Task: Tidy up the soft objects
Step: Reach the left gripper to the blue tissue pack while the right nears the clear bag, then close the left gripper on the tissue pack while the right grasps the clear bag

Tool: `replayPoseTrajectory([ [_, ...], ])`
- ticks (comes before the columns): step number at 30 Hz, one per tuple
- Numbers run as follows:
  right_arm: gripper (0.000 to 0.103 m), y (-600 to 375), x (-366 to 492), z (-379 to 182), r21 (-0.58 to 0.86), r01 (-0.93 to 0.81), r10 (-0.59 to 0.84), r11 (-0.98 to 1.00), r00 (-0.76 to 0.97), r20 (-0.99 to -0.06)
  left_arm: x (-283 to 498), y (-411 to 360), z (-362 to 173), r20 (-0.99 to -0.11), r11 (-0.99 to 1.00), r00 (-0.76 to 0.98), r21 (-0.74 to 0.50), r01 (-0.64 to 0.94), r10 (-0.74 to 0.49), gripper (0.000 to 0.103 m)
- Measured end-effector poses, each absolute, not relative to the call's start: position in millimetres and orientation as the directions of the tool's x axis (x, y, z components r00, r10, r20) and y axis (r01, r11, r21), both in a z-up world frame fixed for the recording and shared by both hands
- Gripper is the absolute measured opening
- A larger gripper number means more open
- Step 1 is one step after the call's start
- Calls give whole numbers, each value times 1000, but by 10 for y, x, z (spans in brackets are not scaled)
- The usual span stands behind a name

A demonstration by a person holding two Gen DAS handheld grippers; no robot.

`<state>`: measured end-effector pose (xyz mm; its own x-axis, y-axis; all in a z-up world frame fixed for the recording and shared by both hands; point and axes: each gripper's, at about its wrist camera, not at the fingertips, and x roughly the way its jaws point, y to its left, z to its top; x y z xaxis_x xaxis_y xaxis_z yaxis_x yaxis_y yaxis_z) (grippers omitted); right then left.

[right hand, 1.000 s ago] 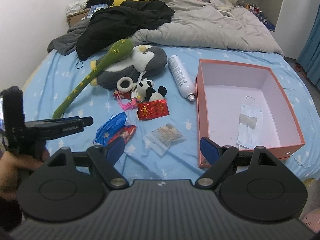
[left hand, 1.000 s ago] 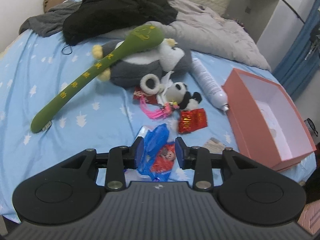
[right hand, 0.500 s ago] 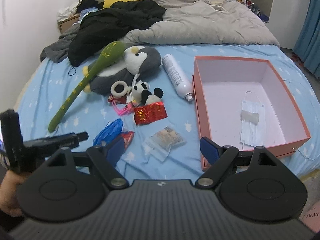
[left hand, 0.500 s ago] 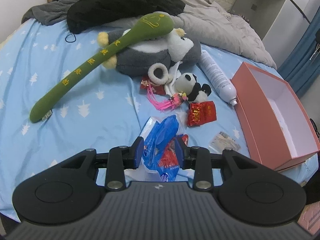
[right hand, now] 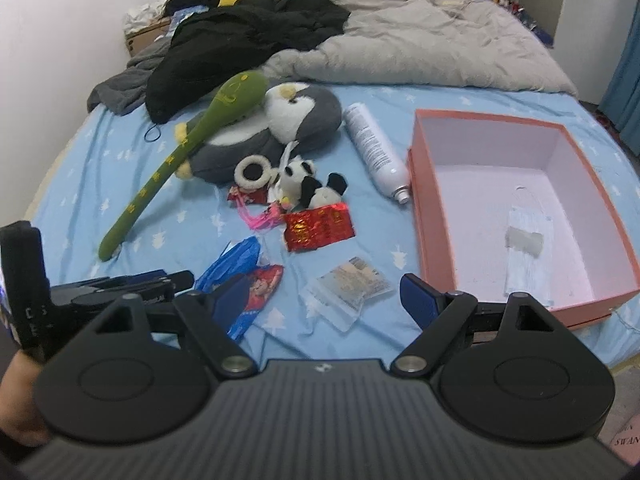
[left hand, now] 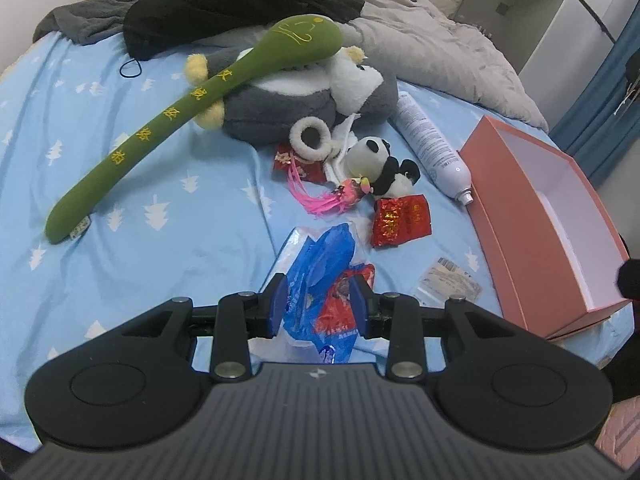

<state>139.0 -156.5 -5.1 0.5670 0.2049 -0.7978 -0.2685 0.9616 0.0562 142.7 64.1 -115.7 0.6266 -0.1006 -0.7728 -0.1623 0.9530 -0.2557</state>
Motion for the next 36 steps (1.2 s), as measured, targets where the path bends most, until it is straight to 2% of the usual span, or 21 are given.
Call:
replayPoseTrajectory([
  [7,84,-1533,1594,-510,59,-238,181,969,535,-825,1565,626,-1369,-784,955,610,-257,-151,-114,40],
  [12,84,-1516,1717,-886,70,-208,169,976,508,-844,1658,651,-1492,-781,955,612,-260,-140,-123,51],
  [20,84,-1593,1947,-1331,167,-177,233,970,469,-852,1826,602,-1690,-780,967,612,-236,-97,-130,51],
  [27,83,-1569,2052,-1531,115,-173,191,978,534,-824,1902,554,-1864,-787,977,604,-204,-67,-123,51],
  [31,77,-1533,2139,-1692,85,-175,167,981,530,-831,1914,571,-1938,-787,976,606,-203,-76,-117,47],
  [36,72,-1524,2210,-1904,80,-168,156,983,507,-848,1946,611,-2014,-786,972,606,-219,-81,-126,33],
])
